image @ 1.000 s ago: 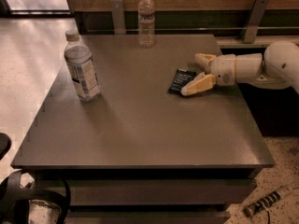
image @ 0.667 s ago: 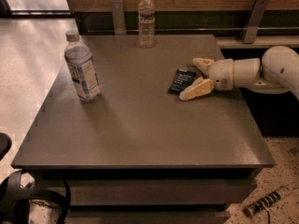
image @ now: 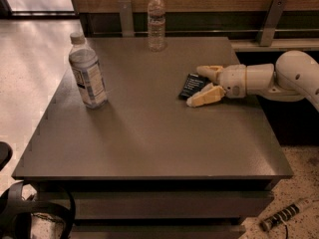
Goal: Pick rxbar blueberry
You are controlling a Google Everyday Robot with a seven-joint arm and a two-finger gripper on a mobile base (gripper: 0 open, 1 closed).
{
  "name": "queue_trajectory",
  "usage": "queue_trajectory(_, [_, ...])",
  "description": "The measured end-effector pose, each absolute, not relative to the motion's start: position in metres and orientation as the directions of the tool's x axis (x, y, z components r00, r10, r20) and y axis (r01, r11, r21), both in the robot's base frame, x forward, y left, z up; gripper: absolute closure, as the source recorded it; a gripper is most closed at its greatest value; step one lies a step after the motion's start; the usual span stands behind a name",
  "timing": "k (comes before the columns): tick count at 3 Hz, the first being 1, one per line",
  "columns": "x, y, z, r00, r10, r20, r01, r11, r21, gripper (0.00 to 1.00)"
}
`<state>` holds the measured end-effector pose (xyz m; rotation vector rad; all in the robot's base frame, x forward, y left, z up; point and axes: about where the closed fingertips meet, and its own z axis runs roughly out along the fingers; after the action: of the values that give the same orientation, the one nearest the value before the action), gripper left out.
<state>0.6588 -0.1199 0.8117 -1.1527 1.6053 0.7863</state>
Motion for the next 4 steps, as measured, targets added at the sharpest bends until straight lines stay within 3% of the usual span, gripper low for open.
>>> queue_trajectory(2, [0.6588,-0.1161,0.8110,-0.079,-0.310,-0.947,-0.941,0.337,-0.032,0.70])
queue_trajectory(3, [0.6589,-0.1138,0.8109,-0.078,-0.310,-0.948,-0.942,0.333,-0.031,1.00])
queue_trajectory(4, [0.6589,-0.1137,0.8128,-0.078,-0.310,-0.948,-0.942,0.333,-0.031,1.00])
